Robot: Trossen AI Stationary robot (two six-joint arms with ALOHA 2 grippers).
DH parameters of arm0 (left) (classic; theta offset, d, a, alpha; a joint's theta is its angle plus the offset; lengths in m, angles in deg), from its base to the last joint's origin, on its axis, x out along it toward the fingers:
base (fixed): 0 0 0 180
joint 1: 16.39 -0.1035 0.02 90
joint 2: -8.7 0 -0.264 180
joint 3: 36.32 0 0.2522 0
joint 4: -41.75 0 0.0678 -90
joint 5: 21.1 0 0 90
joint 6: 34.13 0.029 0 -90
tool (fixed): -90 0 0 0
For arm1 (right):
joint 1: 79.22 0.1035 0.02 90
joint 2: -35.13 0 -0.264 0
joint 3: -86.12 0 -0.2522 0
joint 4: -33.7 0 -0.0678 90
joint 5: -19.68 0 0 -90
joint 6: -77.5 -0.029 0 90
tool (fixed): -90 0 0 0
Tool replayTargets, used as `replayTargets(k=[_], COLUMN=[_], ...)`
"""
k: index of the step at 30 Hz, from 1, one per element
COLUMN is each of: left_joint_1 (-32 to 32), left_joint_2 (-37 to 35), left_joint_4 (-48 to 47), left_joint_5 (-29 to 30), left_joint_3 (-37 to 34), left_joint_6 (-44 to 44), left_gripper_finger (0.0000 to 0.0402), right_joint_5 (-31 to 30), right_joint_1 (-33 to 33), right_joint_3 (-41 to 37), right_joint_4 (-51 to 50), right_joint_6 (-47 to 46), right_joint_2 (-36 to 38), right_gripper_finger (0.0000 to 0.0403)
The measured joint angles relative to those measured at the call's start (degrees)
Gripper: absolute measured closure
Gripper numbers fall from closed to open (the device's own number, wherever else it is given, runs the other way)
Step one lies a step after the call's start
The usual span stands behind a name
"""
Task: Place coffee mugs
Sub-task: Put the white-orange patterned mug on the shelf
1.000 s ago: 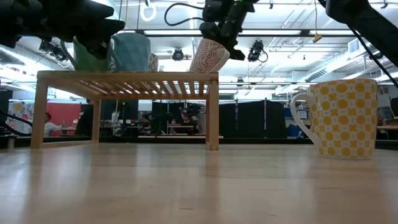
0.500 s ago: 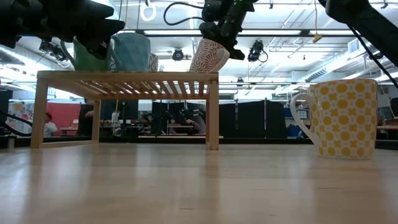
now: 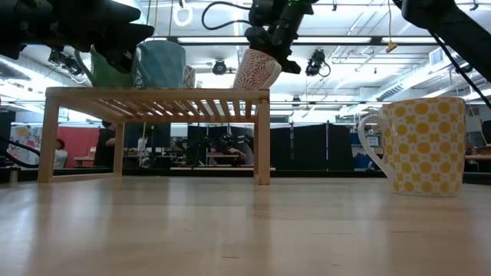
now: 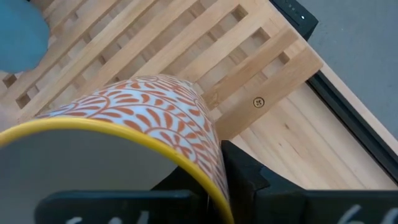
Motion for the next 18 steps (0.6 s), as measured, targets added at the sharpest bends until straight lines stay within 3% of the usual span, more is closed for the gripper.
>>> replayTargets(k=[18], left_joint_1=[0.0], left_joint_2=[0.0], left_joint_4=[0.0], left_joint_5=[0.0], left_joint_3=[0.0], left_joint_6=[0.0], left_gripper_finger=[0.0253], right_joint_5=[0.07], right_joint_1=[-0.07], right_joint_3=[0.02], right_joint_4=[2.07], right_joint_6=[0.83], right_joint_2=[0.11], right_gripper_finger=[0.0317])
